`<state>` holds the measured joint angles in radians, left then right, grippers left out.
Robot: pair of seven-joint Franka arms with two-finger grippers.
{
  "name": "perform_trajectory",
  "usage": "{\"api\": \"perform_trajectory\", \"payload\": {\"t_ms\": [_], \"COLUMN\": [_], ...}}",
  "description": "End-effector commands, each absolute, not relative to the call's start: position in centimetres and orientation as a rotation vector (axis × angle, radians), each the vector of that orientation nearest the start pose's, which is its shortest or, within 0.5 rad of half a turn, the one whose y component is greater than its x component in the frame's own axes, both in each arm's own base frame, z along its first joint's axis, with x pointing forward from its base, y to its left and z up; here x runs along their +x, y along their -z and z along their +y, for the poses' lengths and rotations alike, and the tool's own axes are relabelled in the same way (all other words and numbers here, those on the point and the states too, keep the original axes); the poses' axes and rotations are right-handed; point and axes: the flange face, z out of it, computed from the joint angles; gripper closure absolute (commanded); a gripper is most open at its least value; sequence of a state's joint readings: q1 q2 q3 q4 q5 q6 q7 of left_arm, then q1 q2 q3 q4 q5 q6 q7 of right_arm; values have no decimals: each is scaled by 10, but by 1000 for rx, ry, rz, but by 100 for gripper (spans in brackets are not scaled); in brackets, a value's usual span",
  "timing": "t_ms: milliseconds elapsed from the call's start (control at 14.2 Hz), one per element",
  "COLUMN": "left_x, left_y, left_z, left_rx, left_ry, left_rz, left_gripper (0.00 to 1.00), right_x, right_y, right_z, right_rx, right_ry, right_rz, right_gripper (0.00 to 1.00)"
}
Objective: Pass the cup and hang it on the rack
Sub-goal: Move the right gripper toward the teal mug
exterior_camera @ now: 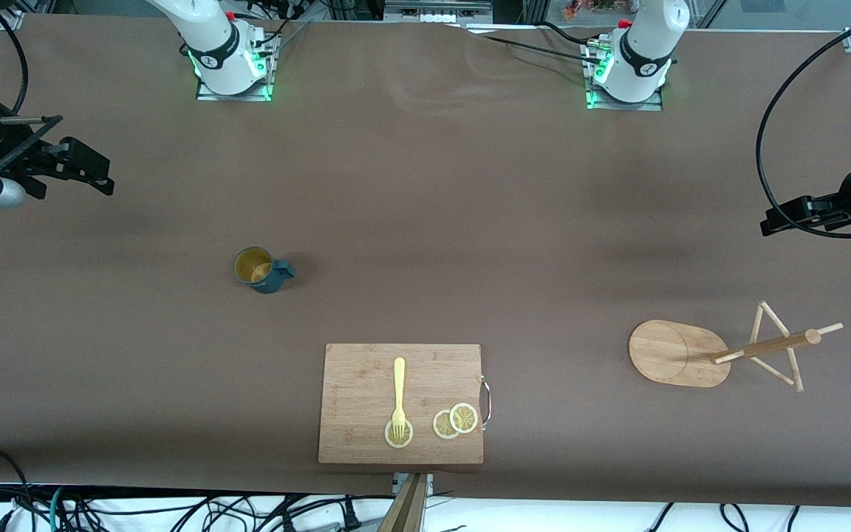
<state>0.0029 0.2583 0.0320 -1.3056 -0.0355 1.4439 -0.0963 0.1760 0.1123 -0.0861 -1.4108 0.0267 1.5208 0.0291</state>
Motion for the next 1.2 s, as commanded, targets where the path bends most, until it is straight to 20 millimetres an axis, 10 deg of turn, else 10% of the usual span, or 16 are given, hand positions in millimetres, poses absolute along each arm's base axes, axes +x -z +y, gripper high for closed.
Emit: {"api": "perform_trajectory", "payload": {"t_ms": [0, 422, 562, 773, 914, 1125], "left_x": [622, 622, 622, 622, 622, 622], "left_y": [-592, -591, -591, -591, -591, -591], "left_z": [16, 16, 14, 16, 16, 15], "left_rx": [-3160, -3161, -3161, -3161, -3161, -3160], "left_ry": [-176, -179, -179, -179, -179, -177], "left_rz": [-212, -207, -207, -207, -207, -209], "left_gripper": [0, 0, 0, 0, 0, 0], "right_x": [580, 602, 638, 640, 655, 660], "right_y": [-646, -623, -546, -518, -443, -414], "right_z": [63, 60, 74, 96, 106, 116], "right_rx": [-3133, -3128, -3163, -3227, -3235, -3151], "right_ry": [50, 72, -61, -133, -321, -339], "right_rz": [-91, -98, -128, -193, -203, -203], "right_gripper": [0, 0, 0, 0, 0, 0]}}
